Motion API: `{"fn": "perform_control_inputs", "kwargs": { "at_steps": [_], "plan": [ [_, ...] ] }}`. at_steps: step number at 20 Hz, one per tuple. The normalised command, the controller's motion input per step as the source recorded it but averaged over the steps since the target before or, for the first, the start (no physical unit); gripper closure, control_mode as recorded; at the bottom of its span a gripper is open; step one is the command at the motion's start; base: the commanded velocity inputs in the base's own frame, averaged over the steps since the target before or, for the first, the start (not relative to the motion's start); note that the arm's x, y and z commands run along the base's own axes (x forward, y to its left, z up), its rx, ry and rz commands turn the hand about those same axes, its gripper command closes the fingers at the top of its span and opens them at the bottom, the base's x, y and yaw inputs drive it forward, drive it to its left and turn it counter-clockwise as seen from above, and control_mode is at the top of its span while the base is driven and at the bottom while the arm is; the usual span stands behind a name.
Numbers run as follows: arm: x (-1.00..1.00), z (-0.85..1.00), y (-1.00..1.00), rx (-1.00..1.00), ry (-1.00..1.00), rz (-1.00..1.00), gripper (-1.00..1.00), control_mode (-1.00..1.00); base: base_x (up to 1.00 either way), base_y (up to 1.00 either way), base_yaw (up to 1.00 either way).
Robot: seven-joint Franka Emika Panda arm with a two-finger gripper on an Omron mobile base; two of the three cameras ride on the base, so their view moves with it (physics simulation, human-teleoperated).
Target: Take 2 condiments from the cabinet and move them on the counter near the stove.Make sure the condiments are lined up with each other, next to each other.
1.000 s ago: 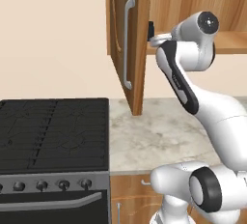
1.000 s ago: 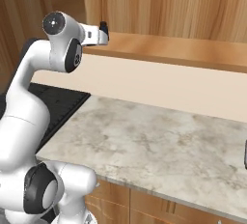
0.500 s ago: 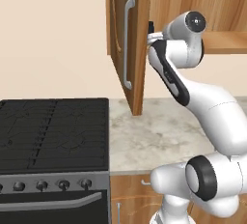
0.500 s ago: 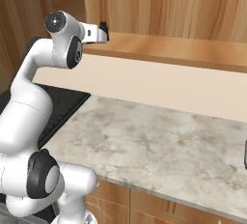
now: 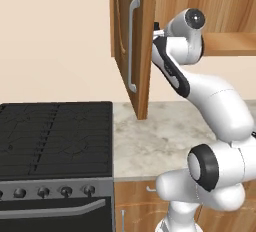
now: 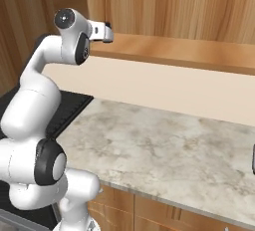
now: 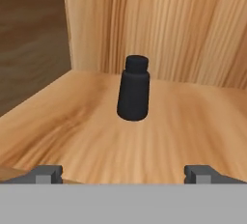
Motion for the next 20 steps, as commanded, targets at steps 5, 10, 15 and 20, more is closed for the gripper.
{"fn": "perform_control_inputs", "kwargs": {
  "at_steps": [5,10,15,20],
  "plan": [
    [0.23,0.02,0.0,0.01,0.0,0.0,-1.0,-1.0,0.0,0.0,0.0],
    [0.35,0.0,0.0,0.02,-0.01,0.0,-1.0,-1.0,0.0,0.0,0.0],
    [0.22,0.0,-0.1,0.03,0.0,0.0,-1.0,-1.0,0.0,0.0,0.0],
    [0.3,0.0,-0.04,0.01,0.01,0.0,-1.0,-1.0,0.0,0.0,0.0]
  ]
}}
